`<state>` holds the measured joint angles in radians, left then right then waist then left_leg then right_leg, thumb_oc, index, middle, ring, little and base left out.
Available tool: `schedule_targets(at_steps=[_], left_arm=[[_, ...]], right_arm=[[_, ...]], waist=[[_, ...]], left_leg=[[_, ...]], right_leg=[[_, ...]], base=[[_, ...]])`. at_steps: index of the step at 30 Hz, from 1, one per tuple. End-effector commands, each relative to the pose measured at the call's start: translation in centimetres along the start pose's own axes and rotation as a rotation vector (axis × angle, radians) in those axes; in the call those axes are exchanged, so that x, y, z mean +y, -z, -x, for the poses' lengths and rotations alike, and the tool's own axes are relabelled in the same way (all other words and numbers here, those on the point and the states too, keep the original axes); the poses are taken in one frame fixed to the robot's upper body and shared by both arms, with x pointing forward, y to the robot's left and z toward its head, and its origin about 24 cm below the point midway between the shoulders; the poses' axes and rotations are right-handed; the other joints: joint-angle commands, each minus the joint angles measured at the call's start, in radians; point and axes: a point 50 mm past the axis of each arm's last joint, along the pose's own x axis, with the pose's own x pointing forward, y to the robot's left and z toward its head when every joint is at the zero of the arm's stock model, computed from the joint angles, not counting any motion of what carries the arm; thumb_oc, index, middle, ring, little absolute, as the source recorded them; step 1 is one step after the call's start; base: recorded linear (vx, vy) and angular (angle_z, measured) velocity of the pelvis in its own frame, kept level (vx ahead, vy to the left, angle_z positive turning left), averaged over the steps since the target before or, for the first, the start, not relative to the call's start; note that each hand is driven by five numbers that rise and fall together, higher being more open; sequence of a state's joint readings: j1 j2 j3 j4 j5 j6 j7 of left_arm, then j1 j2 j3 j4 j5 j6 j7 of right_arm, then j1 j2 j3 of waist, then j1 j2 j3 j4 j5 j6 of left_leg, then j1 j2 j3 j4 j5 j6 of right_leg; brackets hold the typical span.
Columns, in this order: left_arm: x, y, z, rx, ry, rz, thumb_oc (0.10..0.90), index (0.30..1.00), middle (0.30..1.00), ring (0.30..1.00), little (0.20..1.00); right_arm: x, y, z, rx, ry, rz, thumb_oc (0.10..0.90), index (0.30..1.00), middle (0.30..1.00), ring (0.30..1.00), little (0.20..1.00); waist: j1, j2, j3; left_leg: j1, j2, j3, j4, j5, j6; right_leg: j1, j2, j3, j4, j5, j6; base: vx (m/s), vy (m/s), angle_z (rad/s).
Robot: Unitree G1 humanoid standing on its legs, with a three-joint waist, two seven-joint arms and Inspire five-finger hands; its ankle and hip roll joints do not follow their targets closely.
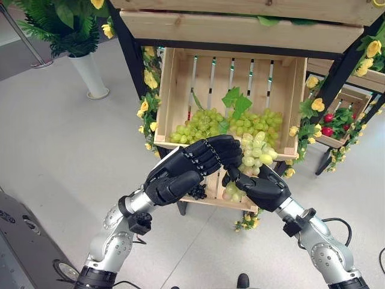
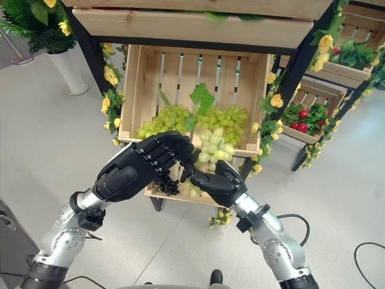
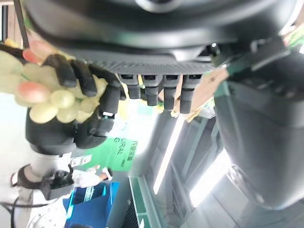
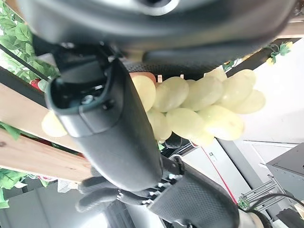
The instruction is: Pick up the fruits from the basket on one side to the basket on the other side
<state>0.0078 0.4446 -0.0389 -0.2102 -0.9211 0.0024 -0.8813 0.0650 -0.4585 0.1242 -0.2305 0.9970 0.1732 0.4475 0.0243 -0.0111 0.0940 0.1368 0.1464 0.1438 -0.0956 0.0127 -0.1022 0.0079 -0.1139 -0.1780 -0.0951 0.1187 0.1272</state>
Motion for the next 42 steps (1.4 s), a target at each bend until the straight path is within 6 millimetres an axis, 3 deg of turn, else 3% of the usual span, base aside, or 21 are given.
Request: schedule_targets(at_steps=[1,8,16,18,20,21,26,30,36,42], left_arm=[[-0.4,-2.7,-1.5,-0.040,0.145,-0.112,0.800,0.900,0.900,0.900,0.900],[1.1,-0.4,1.5,0.256,0.081,-0.087,0.800,0.900,0.900,0.900,0.900],[1.3,1.5,4.0,0.374,0.081,0.023,0.800,0.900,0.900,0.900,0.900],[1.3,3.1,5.6,0.603,0.081,-0.001,0.800,0.900,0.900,0.900,0.900],[1.3,3.5,6.1,0.664,0.086,-0.013,0.800,0.900,0.900,0.900,0.900],[1.3,4.5,7.5,0.807,0.090,-0.022,0.800,0.900,0.900,0.900,0.900],[1.2,6.2,9.6,0.973,0.054,0.028,0.800,0.900,0.900,0.900,0.900],[1.7,7.8,12.3,1.218,-0.016,-0.090,0.800,0.900,0.900,0.900,0.900],[2.1,10.5,13.8,1.372,-0.092,-0.233,0.800,0.900,0.900,0.900,0.900],[2.1,13.3,13.1,1.416,-0.100,-0.315,0.800,0.900,0.900,0.900,0.900]], right_arm=[[2.7,-6.0,-1.4,-0.325,-0.168,0.075,0.400,0.300,0.300,0.300,0.300],[2.6,-6.6,-1.0,-0.331,-0.184,0.103,0.400,0.300,0.300,0.300,0.300],[2.1,-7.3,-0.6,-0.345,-0.198,0.132,0.400,0.300,0.300,0.300,0.300],[2.1,-7.7,-0.5,-0.360,-0.209,0.146,0.400,0.300,0.300,0.300,0.300],[2.2,-7.9,-0.5,-0.363,-0.216,0.150,0.400,0.300,0.300,0.300,0.300],[2.5,-8.4,-0.6,-0.369,-0.233,0.159,0.400,0.300,0.300,0.300,0.300],[2.6,-9.4,-0.8,-0.371,-0.268,0.193,0.400,0.300,0.300,0.300,0.300],[2.8,-10.3,-0.8,-0.395,-0.290,0.222,0.400,0.300,0.300,0.300,0.300],[4.0,-11.7,-1.6,-0.466,-0.382,0.242,0.400,0.300,0.300,0.300,0.300],[5.9,-14.0,-2.8,-0.646,-0.446,0.259,0.400,0.300,0.300,0.300,0.300]], waist=[[-0.002,-0.033,-0.046],[0.002,-0.025,-0.047],[0.007,-0.019,-0.044],[0.005,-0.014,-0.042],[0.004,-0.013,-0.042],[0.002,-0.008,-0.040],[-0.002,0.002,-0.038],[-0.008,0.005,-0.035],[-0.010,0.003,-0.033],[-0.007,-0.007,-0.032]], left_leg=[[-0.020,-0.059,-0.046,0.008,-0.058,0.053],[-0.022,-0.058,-0.039,0.008,-0.055,0.053],[-0.024,-0.059,-0.033,0.008,-0.051,0.052],[-0.025,-0.059,-0.032,0.008,-0.049,0.052],[-0.025,-0.059,-0.031,0.008,-0.047,0.052],[-0.027,-0.060,-0.032,0.008,-0.044,0.052],[-0.029,-0.063,-0.023,0.008,-0.042,0.056],[-0.031,-0.064,-0.024,0.008,-0.039,0.057],[-0.033,-0.064,-0.026,0.008,-0.042,0.057],[-0.031,-0.064,-0.027,0.008,-0.046,0.053]], right_leg=[[0.091,-0.053,-0.011,0.013,-0.088,0.021],[0.088,-0.053,-0.011,0.010,-0.087,0.024],[0.089,-0.053,-0.010,0.008,-0.084,0.024],[0.087,-0.053,-0.011,0.008,-0.081,0.026],[0.086,-0.053,-0.011,0.008,-0.080,0.027],[0.084,-0.052,-0.010,0.008,-0.078,0.030],[0.079,-0.052,-0.005,0.008,-0.078,0.035],[0.076,-0.051,-0.003,0.008,-0.077,0.038],[0.075,-0.049,0.000,0.009,-0.082,0.039],[0.078,-0.046,0.000,0.011,-0.088,0.037]], base=[[0.00,0.000,0.00],[0.00,0.000,0.00],[0.00,0.000,0.00],[0.00,0.000,0.00],[0.00,0.000,0.00],[0.00,0.000,0.00],[0.00,0.000,0.00],[0.00,0.000,0.00],[0.00,0.000,0.00],[0.00,0.000,0.00]])
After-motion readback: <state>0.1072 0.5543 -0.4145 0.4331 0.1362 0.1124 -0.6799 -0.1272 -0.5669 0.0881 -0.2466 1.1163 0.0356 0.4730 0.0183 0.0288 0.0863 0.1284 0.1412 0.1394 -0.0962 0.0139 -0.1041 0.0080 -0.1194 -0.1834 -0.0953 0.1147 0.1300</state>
